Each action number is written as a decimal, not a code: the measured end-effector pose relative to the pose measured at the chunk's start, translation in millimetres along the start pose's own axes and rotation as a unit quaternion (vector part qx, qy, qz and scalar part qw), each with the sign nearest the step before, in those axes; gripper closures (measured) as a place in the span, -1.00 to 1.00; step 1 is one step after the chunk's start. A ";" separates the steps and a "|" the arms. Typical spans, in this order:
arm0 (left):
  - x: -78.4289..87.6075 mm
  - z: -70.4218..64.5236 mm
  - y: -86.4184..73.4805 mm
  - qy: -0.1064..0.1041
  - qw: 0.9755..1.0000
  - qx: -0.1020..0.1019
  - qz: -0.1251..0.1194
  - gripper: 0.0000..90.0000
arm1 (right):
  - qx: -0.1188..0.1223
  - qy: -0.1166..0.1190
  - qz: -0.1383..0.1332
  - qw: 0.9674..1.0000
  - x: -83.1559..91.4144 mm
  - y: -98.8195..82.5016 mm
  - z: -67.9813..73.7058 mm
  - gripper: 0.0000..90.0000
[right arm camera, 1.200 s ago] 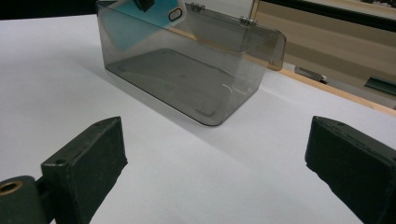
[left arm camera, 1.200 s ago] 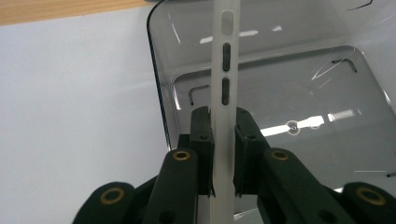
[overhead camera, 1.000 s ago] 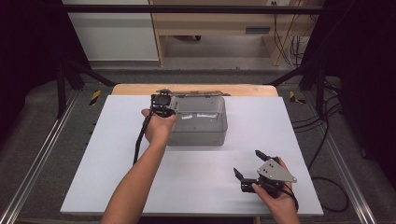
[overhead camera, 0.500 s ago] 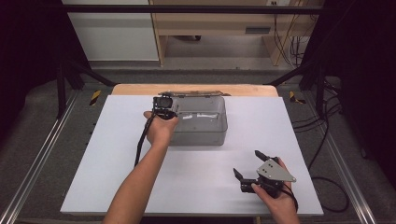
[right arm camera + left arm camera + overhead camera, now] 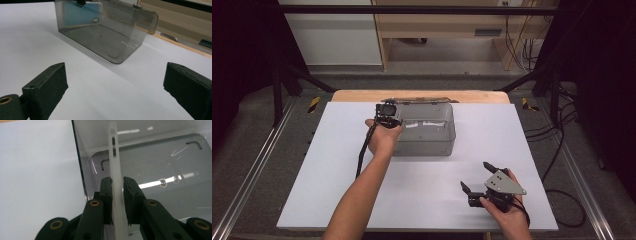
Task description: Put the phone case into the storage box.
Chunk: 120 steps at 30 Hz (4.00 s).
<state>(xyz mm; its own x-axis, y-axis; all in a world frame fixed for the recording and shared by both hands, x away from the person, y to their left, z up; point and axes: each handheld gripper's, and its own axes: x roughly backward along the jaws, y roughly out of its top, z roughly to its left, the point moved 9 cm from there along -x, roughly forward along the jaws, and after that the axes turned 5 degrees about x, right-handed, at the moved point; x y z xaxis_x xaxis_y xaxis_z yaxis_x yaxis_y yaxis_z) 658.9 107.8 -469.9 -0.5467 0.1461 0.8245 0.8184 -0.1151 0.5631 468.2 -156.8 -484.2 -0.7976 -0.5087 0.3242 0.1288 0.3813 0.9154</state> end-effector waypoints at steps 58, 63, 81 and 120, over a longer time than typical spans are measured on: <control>-4.3 -6.0 9.1 -0.020 0.999 -0.002 -0.051 0.67 | 0.008 0.009 0.013 1.000 -3.0 -4.1 4.9 -0.88; -3.5 -4.7 10.5 -0.015 0.998 -0.003 -0.059 0.73 | 0.007 0.010 0.013 1.000 -3.3 -4.4 5.4 -0.88; -4.0 -2.5 9.8 -0.003 0.998 -0.003 -0.065 0.80 | 0.011 0.013 0.015 1.000 -4.2 -4.6 7.0 -0.88; 3.5 2.0 3.7 0.018 0.996 -0.034 -0.077 0.75 | 0.016 0.021 0.019 0.999 -6.9 -5.5 10.8 -0.88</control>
<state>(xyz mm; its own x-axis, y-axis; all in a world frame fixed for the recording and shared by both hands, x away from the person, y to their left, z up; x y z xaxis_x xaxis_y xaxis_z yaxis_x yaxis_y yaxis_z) 660.4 109.8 -465.0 -0.6713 0.1314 0.7295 0.7116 -0.1610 0.6838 466.6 -147.0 -494.0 -0.7670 -0.5245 0.3696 0.1401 0.4251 0.8942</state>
